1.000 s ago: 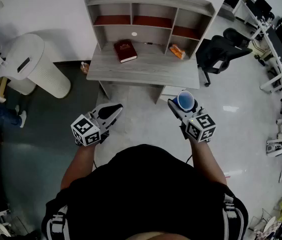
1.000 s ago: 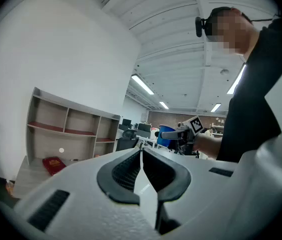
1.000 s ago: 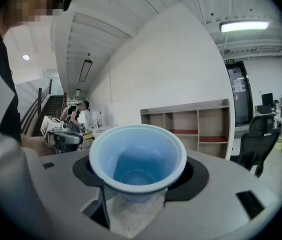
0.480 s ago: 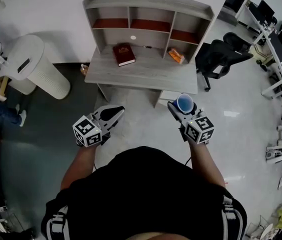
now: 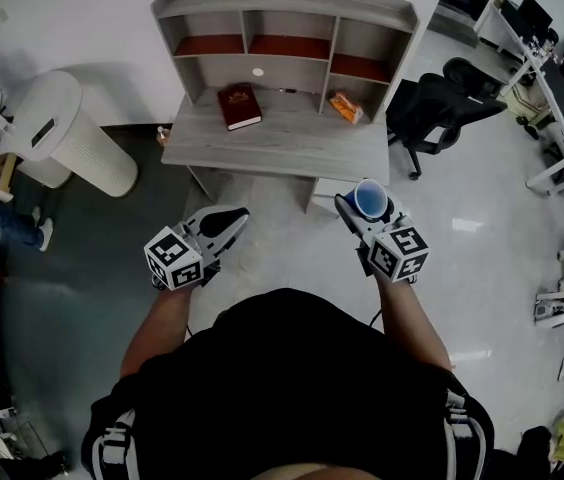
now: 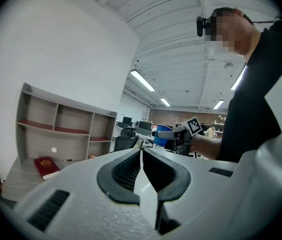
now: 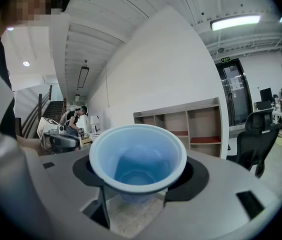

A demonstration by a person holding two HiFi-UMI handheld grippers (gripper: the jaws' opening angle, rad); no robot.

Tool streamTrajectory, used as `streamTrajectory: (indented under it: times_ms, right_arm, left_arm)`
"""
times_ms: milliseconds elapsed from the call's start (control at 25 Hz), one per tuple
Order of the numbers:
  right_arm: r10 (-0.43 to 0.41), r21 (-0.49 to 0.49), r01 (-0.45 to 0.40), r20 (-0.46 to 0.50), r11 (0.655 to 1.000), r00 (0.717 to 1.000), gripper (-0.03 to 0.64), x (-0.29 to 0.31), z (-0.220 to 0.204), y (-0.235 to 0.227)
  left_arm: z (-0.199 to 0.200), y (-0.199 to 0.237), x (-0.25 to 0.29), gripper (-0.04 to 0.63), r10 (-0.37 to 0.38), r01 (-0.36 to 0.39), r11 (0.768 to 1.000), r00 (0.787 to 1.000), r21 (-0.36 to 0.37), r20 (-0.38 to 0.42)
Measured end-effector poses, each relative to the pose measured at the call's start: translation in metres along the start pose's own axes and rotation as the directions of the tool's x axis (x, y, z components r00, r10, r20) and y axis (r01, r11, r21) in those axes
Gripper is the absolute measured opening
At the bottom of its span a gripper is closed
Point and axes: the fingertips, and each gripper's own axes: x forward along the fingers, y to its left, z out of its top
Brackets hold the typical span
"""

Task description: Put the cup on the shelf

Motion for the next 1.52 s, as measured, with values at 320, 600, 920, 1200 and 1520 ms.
streamTrajectory:
  times_ms: [320,600,920,1200,1520]
  right_arm:
    - [0.009,0.015,-0.009,0.001,1.000,1.000,0.303,-0.010,-0.001,-0.024]
    - [0.023,0.024,-0.023,-0.017,0.999,1.000,0.302,-0.006,-0.004,-0.032]
    - [-0.007,0.015,0.007,-0.020,1.000,1.000,0.304,-0.003,0.000,-0.041]
    - [-0.035,0.019,0.036,-0.027,0.999,0.999,0.304,0.018,0.002,-0.044]
    - [-0.086,0.041,0.088,-0.047,0.995,0.995,0.304,0.050,0.001,-0.058]
  left_arm:
    - [-0.007,-0.016,0.032,0.021,-0.012,0.012,1.000,1.000,-0.013,-0.003]
    - [-0.007,-0.008,0.033,0.021,0.014,-0.014,1.000,1.000,-0.017,-0.008]
    - [-0.015,0.010,0.039,0.021,-0.005,0.005,0.999,1.000,-0.039,-0.002]
    - [0.002,0.041,0.045,0.021,-0.046,0.049,0.997,0.998,-0.064,0.044]
    - [0.009,0.096,0.058,0.021,-0.074,0.076,0.995,0.997,-0.070,0.031]
